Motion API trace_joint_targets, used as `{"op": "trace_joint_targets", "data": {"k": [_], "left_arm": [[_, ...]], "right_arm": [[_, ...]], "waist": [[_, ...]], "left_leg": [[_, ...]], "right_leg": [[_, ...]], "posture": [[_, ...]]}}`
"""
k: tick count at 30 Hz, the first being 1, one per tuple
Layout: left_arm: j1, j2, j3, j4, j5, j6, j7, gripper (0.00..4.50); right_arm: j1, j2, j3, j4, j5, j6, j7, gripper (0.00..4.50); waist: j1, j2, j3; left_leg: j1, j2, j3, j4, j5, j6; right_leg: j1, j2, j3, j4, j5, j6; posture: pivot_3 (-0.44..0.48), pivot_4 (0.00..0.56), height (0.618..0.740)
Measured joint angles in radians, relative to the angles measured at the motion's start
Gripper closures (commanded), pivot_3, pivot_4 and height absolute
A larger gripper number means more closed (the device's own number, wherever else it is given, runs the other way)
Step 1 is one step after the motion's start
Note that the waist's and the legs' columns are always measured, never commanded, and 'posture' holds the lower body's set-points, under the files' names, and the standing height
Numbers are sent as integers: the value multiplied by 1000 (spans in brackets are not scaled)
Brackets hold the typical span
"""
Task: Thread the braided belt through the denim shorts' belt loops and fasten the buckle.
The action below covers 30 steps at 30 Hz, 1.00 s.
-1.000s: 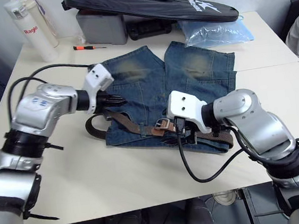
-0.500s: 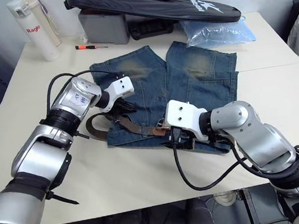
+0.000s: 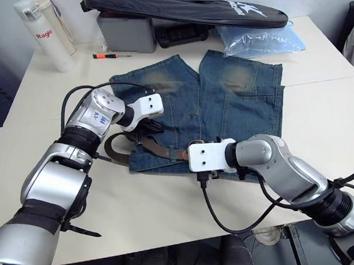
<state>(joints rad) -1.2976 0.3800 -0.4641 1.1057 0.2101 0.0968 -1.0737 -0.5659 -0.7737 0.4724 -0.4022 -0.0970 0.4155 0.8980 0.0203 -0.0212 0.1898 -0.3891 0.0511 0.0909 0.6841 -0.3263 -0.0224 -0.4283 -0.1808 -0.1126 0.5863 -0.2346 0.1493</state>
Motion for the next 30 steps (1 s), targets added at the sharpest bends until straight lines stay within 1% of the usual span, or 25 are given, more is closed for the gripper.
{"op": "trace_joint_targets", "data": {"k": [3, 6, 8, 9, 10, 20, 23, 27, 30], "left_arm": [[3, 0, 14, 0, 8, 0, -1, 4500], [5, -1, 22, -2, 16, 1, -1, 4500], [6, -2, 27, -3, 22, 1, -2, 4500], [6, -2, 30, -3, 24, 1, -3, 4500], [6, -2, 33, -3, 25, 1, -3, 4500], [6, -8, 50, 0, 40, 3, -3, 4500], [6, -10, 53, 0, 47, 2, -4, 4500], [6, -12, 56, 0, 51, 1, -3, 4500], [6, -12, 59, 0, 55, 1, -3, 4500]], "right_arm": [[2, 4, 0, 22, -22, -43, 4, 2050], [2, 15, 0, 50, -41, -81, 9, 2867], [5, 20, 0, 64, -53, -103, 12, 3710], [6, 21, 0, 67, -62, -114, 12, 4307], [6, 23, 0, 71, -66, -124, 12, 4481], [37, 34, -5, 75, -94, -173, 28, 4481], [37, 50, -16, 78, -89, -158, 29, 4481], [37, 66, -42, 78, -77, -132, 31, 3238], [37, 66, -43, 85, -100, -152, 31, 3238]], "waist": [[-1, 0, 0], [-2, 0, 0], [-2, 0, 0], [-2, 0, 0], [-2, 0, 0], [-2, 0, 0], [-1, 0, 0], [-1, 0, 0], [-1, 0, 0]], "left_leg": [[0, 0, 0, 0, 0, 0], [0, 0, 0, 0, 0, 0], [0, 0, 0, 0, 0, 0], [0, 0, 0, 0, 0, 0], [0, 0, 0, 0, 0, 0], [0, 0, 0, 0, 0, 0], [0, 0, 0, 0, 0, 0], [0, 0, 0, 0, 0, 0], [0, 0, 0, 0, 0, 0]], "right_leg": [[0, 0, 0, 0, 0, 0], [0, 0, 0, 0, 0, 0], [0, 0, 0, 0, 0, 0], [0, 0, 0, 0, 0, 0], [0, 0, 0, 0, 0, 0], [0, 0, 0, 0, 0, 0], [0, 0, 0, 0, 0, 0], [0, 0, 0, 0, 0, 0], [0, 0, 0, 1, 0, 0]], "posture": [[0, 150, 740], [0, 150, 740], [0, 150, 740], [0, 150, 740], [0, 150, 740], [0, 150, 740], [0, 150, 740], [0, 150, 740], [0, 150, 740]]}}
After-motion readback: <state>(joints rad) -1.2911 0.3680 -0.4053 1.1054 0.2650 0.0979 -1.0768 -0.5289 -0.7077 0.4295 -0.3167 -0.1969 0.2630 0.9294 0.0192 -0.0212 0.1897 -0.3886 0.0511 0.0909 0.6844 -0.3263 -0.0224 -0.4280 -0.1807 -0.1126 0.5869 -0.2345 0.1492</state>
